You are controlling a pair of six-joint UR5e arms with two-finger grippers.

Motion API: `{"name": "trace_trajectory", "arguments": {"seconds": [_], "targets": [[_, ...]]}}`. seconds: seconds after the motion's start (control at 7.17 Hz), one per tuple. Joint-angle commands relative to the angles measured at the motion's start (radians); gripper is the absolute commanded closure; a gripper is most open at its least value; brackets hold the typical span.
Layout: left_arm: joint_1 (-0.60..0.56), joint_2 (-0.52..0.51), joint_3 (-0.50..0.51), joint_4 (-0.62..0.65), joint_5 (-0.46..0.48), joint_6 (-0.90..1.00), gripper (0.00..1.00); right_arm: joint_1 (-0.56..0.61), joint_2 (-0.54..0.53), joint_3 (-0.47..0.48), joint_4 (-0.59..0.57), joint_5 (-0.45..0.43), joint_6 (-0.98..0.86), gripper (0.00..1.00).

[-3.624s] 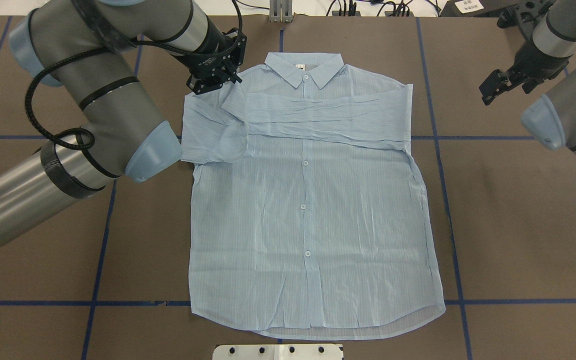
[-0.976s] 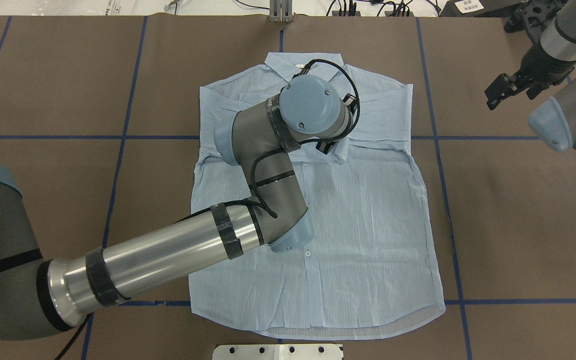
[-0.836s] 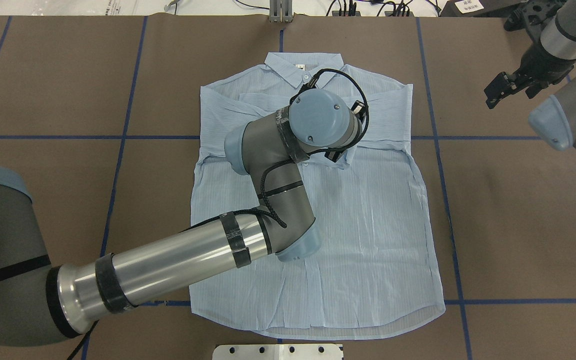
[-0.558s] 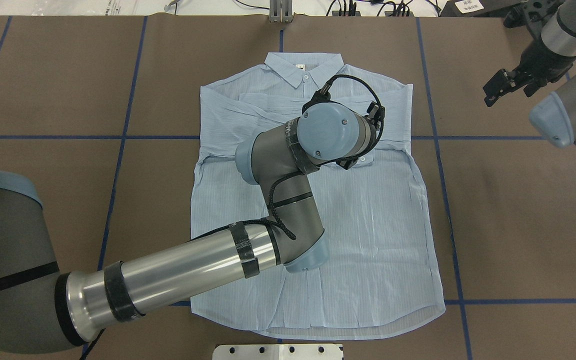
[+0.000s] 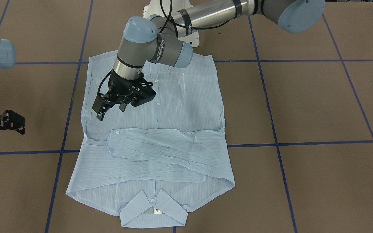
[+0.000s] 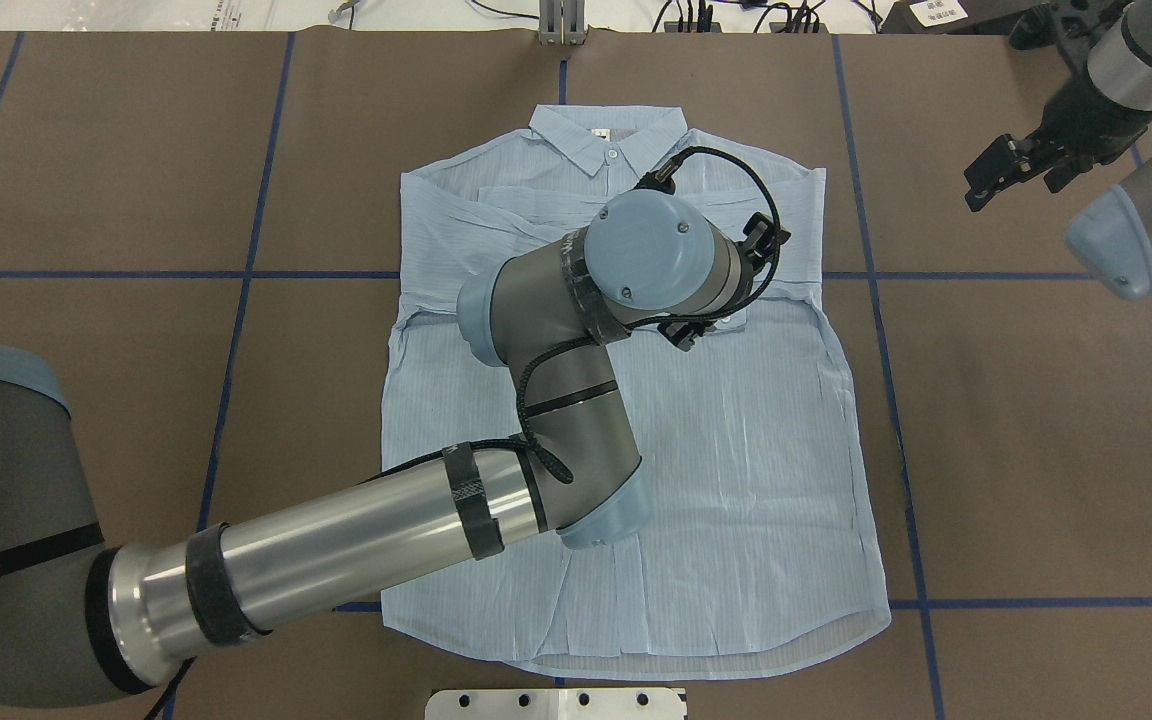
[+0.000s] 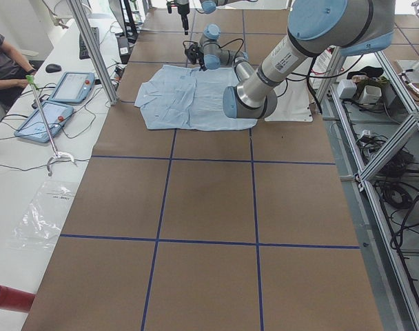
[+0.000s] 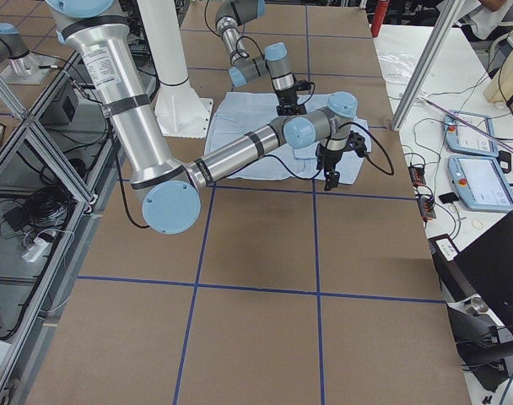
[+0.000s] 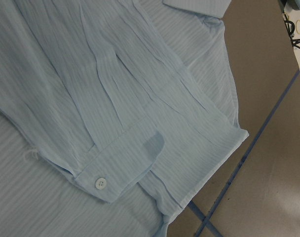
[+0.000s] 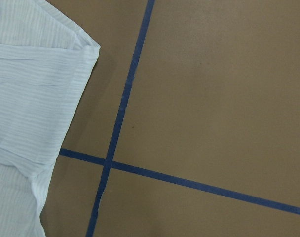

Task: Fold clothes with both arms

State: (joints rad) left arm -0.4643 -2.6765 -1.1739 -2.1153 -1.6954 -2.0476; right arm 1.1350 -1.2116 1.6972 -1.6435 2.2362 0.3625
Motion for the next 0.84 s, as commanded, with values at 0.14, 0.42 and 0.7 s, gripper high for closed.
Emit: {"name": "trace_trajectory", "arguments": {"seconds": [0.14, 0.42, 0.7], "targets": [[-0.007, 0.379, -0.559, 0.323, -0.066, 0.345, 0.00, -0.140, -0.071, 0.210, 0.004, -0.038, 0.310, 0.00], [-0.014, 0.506, -0.714, 0.386, -0.067, 0.431, 0.00, -0.338, -0.190, 0.414, 0.016, -0.171, 0.540, 0.00], [-0.014, 0.605, -0.798, 0.420, -0.087, 0.548, 0.00, -0.592, -0.364, 0.492, 0.258, -0.350, 0.848, 0.00]]}}
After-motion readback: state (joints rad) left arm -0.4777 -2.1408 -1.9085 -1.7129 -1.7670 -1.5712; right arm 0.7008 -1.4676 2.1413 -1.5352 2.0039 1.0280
